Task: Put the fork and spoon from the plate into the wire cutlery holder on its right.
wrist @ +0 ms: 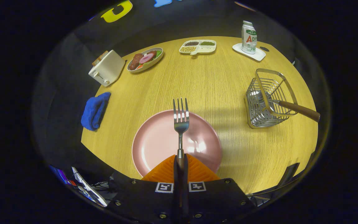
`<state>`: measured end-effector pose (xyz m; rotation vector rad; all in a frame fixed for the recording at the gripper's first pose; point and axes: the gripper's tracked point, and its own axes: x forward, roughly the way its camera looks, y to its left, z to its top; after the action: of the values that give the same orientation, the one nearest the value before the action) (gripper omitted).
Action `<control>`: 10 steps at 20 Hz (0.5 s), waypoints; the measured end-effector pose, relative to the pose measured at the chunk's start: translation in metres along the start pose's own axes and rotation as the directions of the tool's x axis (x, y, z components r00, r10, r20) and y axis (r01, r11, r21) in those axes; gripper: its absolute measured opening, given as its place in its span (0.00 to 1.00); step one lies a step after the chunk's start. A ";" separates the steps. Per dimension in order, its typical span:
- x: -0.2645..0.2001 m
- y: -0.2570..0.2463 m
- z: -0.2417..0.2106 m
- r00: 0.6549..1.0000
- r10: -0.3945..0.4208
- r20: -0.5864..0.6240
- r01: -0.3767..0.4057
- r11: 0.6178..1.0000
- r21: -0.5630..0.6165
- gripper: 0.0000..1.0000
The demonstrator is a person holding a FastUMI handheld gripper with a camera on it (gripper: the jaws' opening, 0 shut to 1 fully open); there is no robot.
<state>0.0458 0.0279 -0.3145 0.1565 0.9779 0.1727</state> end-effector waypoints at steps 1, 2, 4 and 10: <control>-0.005 -0.003 0.006 1.000 -0.002 0.016 0.002 1.000 0.014 0.04; -0.010 -0.008 0.011 1.000 -0.005 0.029 0.004 1.000 0.027 0.04; -0.020 -0.016 0.022 0.998 -0.011 0.056 0.007 0.998 0.056 0.04; -0.047 -0.055 0.051 0.992 -0.048 0.118 0.030 0.988 0.151 0.04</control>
<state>0.0664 -0.0385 -0.2600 0.2817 0.8713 0.0534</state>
